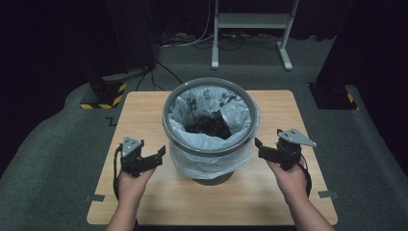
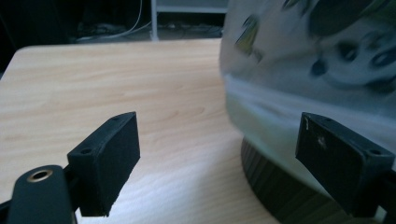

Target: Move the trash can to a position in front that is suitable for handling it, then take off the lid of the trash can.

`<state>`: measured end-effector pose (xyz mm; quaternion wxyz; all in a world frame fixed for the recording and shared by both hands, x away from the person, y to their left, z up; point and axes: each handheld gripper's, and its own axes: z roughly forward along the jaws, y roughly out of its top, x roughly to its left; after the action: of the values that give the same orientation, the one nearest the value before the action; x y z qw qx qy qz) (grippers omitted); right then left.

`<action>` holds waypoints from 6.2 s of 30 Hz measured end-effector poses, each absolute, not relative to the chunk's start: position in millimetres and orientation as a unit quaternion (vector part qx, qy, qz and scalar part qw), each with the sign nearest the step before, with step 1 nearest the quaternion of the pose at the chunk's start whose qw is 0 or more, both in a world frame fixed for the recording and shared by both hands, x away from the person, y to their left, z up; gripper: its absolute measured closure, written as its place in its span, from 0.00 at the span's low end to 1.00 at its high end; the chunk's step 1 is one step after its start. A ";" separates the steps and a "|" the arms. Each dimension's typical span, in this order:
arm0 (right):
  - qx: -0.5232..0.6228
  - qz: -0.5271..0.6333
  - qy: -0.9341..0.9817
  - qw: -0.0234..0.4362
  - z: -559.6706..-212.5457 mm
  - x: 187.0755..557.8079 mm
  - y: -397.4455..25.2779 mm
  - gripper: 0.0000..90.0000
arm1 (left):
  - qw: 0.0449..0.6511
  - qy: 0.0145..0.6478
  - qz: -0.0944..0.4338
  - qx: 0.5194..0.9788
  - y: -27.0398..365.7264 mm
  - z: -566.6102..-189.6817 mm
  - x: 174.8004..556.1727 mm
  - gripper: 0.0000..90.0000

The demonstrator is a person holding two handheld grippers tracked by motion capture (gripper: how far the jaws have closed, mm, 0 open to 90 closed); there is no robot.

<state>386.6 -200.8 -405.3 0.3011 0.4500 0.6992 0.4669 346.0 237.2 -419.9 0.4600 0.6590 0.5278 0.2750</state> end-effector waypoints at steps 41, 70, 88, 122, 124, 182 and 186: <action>0.478 0.426 0.679 0.359 -415.0 410.9 -206.6 0.25 | 0.422 0.469 0.296 0.717 157.2 -408.5 384.0 0.25; 0.489 0.424 0.665 0.373 -409.7 410.2 -247.9 0.21 | 0.438 0.476 0.262 0.716 147.2 -401.0 403.1 0.17; 0.483 0.427 0.681 0.346 -427.4 376.4 -256.8 0.20 | 0.389 0.517 0.213 0.733 209.8 -453.6 366.2 0.17; 0.528 0.321 0.750 0.234 -524.7 383.8 -254.1 0.15 | 0.225 0.561 0.157 0.781 220.9 -507.6 373.6 0.15; 0.530 0.321 0.749 0.235 -524.6 383.6 -253.7 0.15 | 0.224 0.562 0.158 0.781 220.6 -507.5 373.5 0.15; 0.503 0.328 0.769 0.218 -524.8 386.2 -254.4 0.12 | 0.023 0.652 -0.023 0.758 222.6 -429.8 426.9 0.36; 0.500 0.329 0.771 0.218 -524.9 386.3 -254.4 0.12 | 0.023 0.655 -0.018 0.755 226.8 -418.2 428.0 0.40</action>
<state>386.3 -254.4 -524.9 0.2181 0.5000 0.7709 0.3287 428.0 226.8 -418.2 0.0227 0.7547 0.6554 -0.0176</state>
